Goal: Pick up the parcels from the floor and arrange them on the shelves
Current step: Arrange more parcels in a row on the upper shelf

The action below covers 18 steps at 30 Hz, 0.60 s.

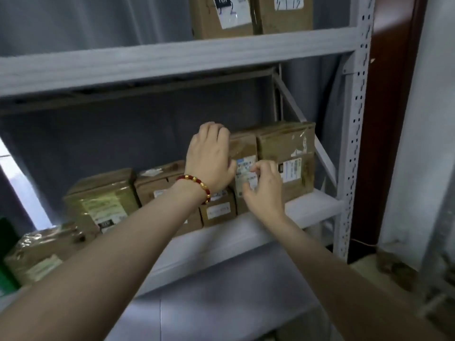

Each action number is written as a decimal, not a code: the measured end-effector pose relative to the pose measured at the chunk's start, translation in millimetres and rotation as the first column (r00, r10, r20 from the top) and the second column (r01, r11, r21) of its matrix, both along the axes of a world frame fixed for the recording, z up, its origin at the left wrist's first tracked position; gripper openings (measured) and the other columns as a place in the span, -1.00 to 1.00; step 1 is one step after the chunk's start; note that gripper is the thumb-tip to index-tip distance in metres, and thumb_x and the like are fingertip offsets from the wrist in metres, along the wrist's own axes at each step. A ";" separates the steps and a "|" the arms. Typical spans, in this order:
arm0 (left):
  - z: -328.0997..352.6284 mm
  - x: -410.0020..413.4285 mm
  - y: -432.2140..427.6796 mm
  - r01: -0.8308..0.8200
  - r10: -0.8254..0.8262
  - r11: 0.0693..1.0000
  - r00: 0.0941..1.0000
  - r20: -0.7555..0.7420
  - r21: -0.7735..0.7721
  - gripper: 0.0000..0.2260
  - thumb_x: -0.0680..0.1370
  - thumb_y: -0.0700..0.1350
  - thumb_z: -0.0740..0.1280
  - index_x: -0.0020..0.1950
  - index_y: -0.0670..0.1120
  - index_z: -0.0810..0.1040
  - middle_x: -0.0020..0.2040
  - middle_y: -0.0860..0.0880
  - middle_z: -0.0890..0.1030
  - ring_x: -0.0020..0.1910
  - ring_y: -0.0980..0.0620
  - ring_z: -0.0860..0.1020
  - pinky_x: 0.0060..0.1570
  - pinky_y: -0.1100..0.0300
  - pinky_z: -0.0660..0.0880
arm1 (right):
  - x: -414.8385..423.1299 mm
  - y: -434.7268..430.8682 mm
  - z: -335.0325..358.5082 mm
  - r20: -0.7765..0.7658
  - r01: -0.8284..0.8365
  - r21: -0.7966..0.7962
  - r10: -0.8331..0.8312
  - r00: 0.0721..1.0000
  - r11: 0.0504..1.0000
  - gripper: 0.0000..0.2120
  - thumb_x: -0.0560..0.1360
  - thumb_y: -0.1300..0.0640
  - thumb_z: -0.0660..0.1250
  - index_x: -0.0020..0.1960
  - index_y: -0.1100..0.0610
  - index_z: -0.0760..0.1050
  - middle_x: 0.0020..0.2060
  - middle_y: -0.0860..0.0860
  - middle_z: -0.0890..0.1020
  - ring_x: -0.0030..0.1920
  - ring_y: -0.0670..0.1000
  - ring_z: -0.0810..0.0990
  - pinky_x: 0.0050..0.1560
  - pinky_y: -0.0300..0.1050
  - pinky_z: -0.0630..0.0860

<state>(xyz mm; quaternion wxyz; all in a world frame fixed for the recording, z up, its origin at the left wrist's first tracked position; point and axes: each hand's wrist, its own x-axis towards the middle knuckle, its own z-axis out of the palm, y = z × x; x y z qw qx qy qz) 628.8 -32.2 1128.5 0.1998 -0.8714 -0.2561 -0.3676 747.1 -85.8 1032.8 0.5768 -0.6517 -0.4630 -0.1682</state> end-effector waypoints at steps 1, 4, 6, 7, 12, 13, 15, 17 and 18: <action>-15.5 -4.1 -3.2 0.008 -0.009 1.000 0.999 -0.037 -0.028 -0.60 0.46 -0.04 0.34 0.25 -0.18 0.44 0.30 -0.16 0.45 0.36 -0.16 0.33 0.27 -0.01 0.33 | -5.4 -6.4 -18.2 -0.013 0.016 -0.050 -0.017 1.000 0.999 -0.75 0.38 0.25 0.39 0.03 0.13 0.43 0.05 0.05 0.46 0.01 0.08 0.50 -0.01 0.06 0.49; -67.1 -11.8 -14.2 0.055 -0.068 0.991 0.992 -0.108 -0.119 -0.64 0.47 -0.05 0.31 0.21 -0.16 0.44 0.24 -0.14 0.49 0.30 -0.15 0.36 0.21 0.01 0.32 | -20.1 -28.8 -73.3 -0.084 0.037 -0.163 -0.051 0.995 0.986 -0.76 0.39 0.24 0.37 0.03 0.13 0.42 0.05 0.06 0.47 0.00 0.08 0.50 -0.05 0.01 0.48; -105.2 -13.8 -25.3 0.081 -0.110 0.979 0.982 -0.151 -0.186 -0.66 0.47 -0.06 0.31 0.19 -0.16 0.44 0.22 -0.14 0.49 0.27 -0.15 0.36 0.18 0.02 0.32 | -25.7 -44.0 -112.5 -0.109 0.048 -0.183 -0.068 0.992 0.982 -0.76 0.37 0.28 0.38 0.00 0.16 0.43 0.00 0.08 0.48 -0.09 0.09 0.51 -0.17 -0.03 0.44; -124.1 -14.5 -32.0 0.086 -0.126 0.973 0.976 -0.179 -0.215 -0.67 0.47 -0.07 0.31 0.19 -0.16 0.44 0.21 -0.15 0.49 0.26 -0.16 0.37 0.16 0.03 0.31 | -27.4 -51.7 -131.7 -0.114 0.053 -0.183 -0.075 0.991 0.982 -0.76 0.35 0.31 0.38 -0.02 0.19 0.44 -0.03 0.10 0.48 -0.15 0.10 0.50 -0.21 -0.05 0.40; -223.3 -13.6 -59.4 0.093 -0.223 0.940 0.896 -0.384 -0.328 -0.71 0.50 -0.10 0.30 0.20 -0.13 0.44 0.21 -0.13 0.46 0.23 -0.13 0.37 0.14 0.09 0.30 | -24.8 -89.5 -222.9 -0.232 0.077 -0.335 -0.161 0.959 0.939 -0.78 0.43 0.28 0.38 0.05 0.20 0.45 0.01 0.11 0.50 -0.09 0.06 0.48 -0.10 -0.08 0.40; -243.5 -11.1 -61.3 0.077 -0.222 0.941 0.876 -0.428 -0.331 -0.72 0.52 -0.10 0.29 0.21 -0.12 0.44 0.23 -0.12 0.46 0.24 -0.12 0.37 0.15 0.09 0.31 | -22.0 -96.2 -241.4 -0.255 0.073 -0.366 -0.176 0.951 0.928 -0.77 0.44 0.27 0.38 0.07 0.19 0.44 0.03 0.10 0.49 -0.07 0.08 0.49 -0.10 -0.05 0.41; -280.6 -4.0 -62.6 0.035 -0.219 0.933 0.846 -0.487 -0.359 -0.71 0.54 -0.09 0.27 0.25 -0.10 0.43 0.26 -0.10 0.44 0.26 -0.10 0.36 0.16 0.09 0.34 | -14.0 -108.1 -275.2 -0.276 0.062 -0.424 -0.194 0.941 0.904 -0.74 0.43 0.27 0.39 0.09 0.19 0.44 0.07 0.10 0.47 -0.05 0.11 0.50 -0.10 -0.04 0.41; -312.7 6.1 -63.4 0.004 -0.237 0.911 0.824 -0.515 -0.413 -0.70 0.55 -0.10 0.26 0.27 -0.10 0.42 0.27 -0.09 0.44 0.26 -0.09 0.37 0.15 0.10 0.36 | -4.7 -117.8 -305.0 -0.271 0.068 -0.496 -0.229 0.935 0.866 -0.73 0.43 0.27 0.38 0.10 0.19 0.43 0.08 0.09 0.47 -0.05 0.09 0.50 -0.11 -0.07 0.39; -328.0 12.4 -64.5 -0.009 -0.245 0.902 0.813 -0.528 -0.432 -0.70 0.55 -0.11 0.25 0.28 -0.10 0.42 0.27 -0.09 0.44 0.25 -0.08 0.37 0.15 0.11 0.37 | 0.4 -121.7 -319.0 -0.271 0.068 -0.530 -0.245 0.931 0.845 -0.74 0.43 0.26 0.37 0.09 0.18 0.43 0.08 0.09 0.47 -0.06 0.08 0.48 -0.13 -0.09 0.37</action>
